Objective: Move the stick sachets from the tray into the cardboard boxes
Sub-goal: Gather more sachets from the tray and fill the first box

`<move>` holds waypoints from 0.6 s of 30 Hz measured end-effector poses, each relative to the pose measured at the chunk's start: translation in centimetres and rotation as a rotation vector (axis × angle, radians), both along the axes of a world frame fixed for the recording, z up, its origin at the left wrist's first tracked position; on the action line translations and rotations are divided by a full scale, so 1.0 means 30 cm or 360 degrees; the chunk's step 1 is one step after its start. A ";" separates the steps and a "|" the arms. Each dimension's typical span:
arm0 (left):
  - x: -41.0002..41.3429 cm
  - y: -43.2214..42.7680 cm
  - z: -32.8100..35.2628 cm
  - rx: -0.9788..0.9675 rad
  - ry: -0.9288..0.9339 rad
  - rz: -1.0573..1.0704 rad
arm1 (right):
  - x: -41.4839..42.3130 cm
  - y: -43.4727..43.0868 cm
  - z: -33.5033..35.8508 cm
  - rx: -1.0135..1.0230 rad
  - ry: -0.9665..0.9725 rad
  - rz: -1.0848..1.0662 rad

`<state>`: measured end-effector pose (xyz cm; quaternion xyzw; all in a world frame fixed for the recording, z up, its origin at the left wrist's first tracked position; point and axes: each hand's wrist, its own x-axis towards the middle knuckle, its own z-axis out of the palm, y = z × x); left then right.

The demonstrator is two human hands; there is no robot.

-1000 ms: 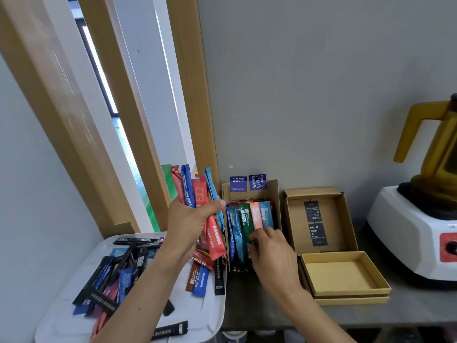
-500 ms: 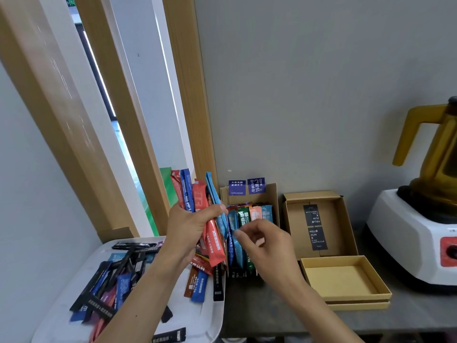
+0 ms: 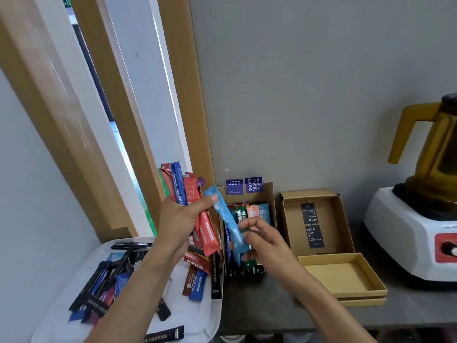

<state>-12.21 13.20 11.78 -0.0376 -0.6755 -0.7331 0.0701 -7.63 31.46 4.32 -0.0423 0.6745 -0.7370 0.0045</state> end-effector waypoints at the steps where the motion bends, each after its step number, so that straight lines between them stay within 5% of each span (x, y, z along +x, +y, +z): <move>1: -0.002 0.000 0.002 -0.0012 0.0016 0.0014 | 0.003 -0.001 0.001 -0.0047 -0.0013 0.0048; 4: -0.002 0.006 0.004 -0.0061 0.0028 0.0048 | 0.018 -0.009 0.011 -0.0111 -0.0008 0.0139; 9: 0.000 0.005 -0.003 -0.0104 0.0059 0.0088 | 0.024 0.003 -0.001 0.0245 0.0160 0.0166; 18: 0.018 0.015 -0.014 -0.0093 0.0016 0.0082 | 0.017 0.023 -0.034 0.0841 0.0195 -0.0365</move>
